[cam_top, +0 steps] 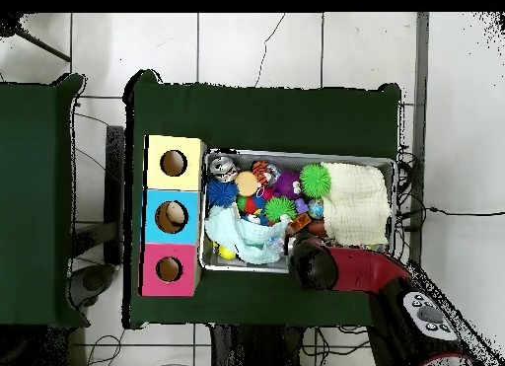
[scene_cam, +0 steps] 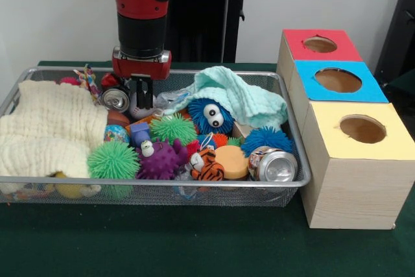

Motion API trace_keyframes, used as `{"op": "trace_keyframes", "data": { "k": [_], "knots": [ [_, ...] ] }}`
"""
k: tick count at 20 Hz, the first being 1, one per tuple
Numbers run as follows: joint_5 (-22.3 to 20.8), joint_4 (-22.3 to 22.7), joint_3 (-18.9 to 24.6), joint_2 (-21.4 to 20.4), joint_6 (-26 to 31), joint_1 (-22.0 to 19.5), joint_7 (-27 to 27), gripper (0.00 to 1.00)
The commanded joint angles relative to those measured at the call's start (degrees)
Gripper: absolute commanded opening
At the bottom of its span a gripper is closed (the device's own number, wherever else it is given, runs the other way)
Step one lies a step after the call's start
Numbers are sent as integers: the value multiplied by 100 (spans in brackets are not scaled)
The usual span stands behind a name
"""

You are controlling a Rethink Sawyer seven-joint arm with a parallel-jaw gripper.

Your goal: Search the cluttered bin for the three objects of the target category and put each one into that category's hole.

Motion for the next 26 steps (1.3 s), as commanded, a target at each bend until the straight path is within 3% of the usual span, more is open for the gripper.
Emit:
{"op": "trace_keyframes", "data": {
  "k": [1, 20, 23, 26],
  "knots": [
    [-170, 146, 115, 411, 275, -157, 220, 100],
    [-201, 186, 118, 366, 256, -171, 199, 100],
    [-94, 309, 175, 91, 555, -185, 117, 100],
    [159, 492, 316, -462, 1126, -230, -52, 100]
  ]
}}
